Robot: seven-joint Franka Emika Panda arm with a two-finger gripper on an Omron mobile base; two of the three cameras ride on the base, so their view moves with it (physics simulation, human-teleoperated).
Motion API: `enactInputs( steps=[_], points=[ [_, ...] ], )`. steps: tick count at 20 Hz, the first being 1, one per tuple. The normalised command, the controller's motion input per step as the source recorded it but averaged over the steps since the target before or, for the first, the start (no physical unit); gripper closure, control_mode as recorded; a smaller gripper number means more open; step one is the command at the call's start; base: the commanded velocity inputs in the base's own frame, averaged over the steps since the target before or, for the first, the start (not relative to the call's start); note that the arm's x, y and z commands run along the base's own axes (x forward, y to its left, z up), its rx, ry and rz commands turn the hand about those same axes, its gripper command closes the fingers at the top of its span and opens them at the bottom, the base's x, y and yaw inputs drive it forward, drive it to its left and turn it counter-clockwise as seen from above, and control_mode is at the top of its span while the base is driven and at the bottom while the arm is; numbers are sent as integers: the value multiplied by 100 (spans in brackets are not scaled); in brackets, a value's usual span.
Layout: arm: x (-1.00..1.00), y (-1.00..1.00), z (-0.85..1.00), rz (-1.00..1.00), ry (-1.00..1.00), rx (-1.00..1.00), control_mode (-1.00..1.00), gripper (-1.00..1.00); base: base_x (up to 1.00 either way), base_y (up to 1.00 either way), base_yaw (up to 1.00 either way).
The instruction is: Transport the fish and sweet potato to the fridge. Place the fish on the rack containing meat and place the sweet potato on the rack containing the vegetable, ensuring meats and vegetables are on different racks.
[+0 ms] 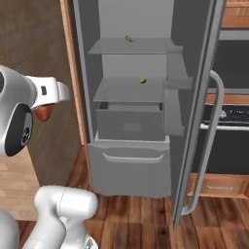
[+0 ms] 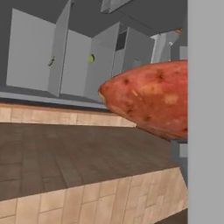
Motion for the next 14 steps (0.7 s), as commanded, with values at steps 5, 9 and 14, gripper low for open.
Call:
enactInputs(
  steps=[5, 9, 14],
  points=[
    [0, 0, 0, 0, 0, 0, 100, 100, 100, 12, 0],
    [0, 0, 0, 0, 0, 0, 100, 100, 100, 0, 0],
    [0, 0, 0, 0, 0, 0, 100, 100, 90, -2, 0]
  ],
)
